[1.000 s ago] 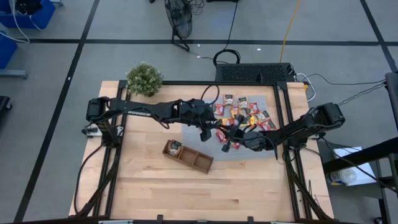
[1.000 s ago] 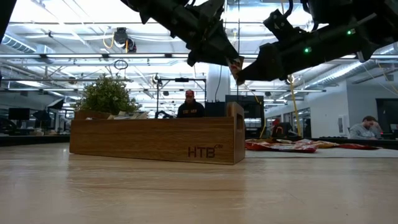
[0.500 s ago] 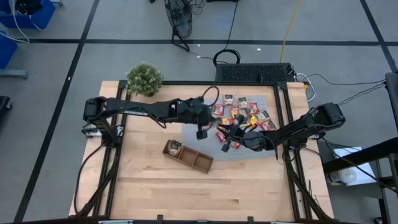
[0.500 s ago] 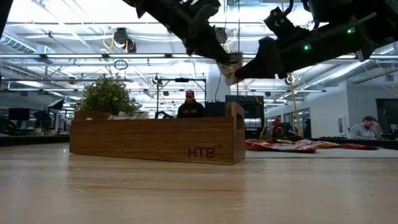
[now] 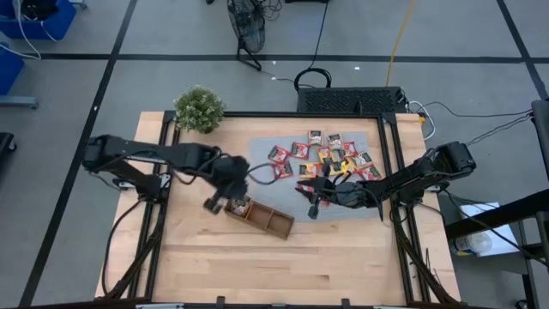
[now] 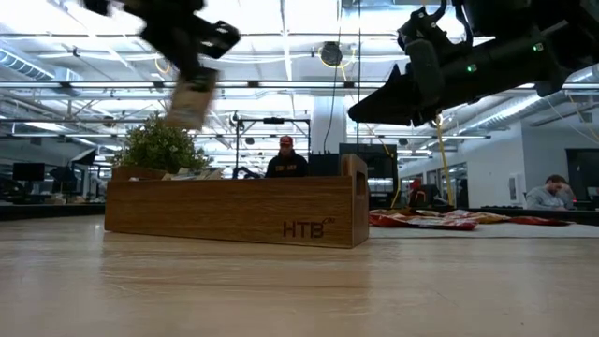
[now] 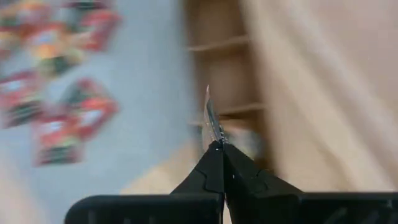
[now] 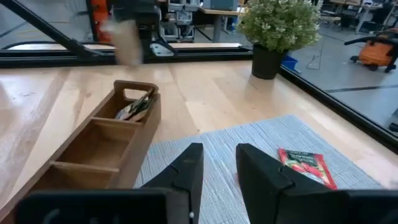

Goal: Pick & Place Tea
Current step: Put the brown tea bag into the left section of the wooden organizer

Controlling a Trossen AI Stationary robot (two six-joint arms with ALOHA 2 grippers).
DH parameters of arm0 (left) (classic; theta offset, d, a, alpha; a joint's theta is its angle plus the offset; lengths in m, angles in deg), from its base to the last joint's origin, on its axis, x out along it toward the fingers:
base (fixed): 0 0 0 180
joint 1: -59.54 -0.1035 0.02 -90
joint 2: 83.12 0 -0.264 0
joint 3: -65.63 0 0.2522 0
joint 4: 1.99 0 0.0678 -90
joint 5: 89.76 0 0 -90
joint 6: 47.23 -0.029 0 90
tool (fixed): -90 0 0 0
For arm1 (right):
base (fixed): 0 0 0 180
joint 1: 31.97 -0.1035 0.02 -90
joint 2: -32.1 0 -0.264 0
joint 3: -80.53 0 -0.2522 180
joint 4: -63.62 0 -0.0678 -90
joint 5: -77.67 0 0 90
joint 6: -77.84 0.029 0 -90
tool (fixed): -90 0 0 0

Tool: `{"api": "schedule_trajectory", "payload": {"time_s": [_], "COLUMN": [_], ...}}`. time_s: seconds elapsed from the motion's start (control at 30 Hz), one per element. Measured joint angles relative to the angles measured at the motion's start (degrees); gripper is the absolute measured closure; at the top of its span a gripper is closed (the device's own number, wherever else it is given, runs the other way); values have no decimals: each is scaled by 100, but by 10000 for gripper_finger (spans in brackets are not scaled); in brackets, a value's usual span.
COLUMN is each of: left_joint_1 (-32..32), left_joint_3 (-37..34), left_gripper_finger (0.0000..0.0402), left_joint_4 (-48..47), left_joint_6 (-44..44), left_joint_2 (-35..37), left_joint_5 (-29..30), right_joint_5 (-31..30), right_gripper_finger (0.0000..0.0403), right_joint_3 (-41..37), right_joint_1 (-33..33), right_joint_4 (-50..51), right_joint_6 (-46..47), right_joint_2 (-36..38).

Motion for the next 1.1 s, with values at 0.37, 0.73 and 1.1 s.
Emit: {"api": "schedule_trajectory", "payload": {"time_s": [0.37, 0.73, 1.1], "left_joint_1": [7, -180, -188], "left_joint_3": [-1748, -2353, -2355], "left_gripper_finger": [399, 399, 399], "left_joint_4": [1631, 2471, 2503], "left_joint_6": [-60, -224, -314], "left_joint_2": [625, 605, 606], "left_joint_5": [-787, -924, -972], "right_joint_5": [-12, -22, -24], "right_gripper_finger": [318, 321, 321], "right_joint_3": [3, 2, 2], "right_joint_1": [1, 1, 1], "right_joint_4": [121, 90, 95], "right_joint_6": [-4, -4, -5], "right_joint_2": [0, 0, 0]}}
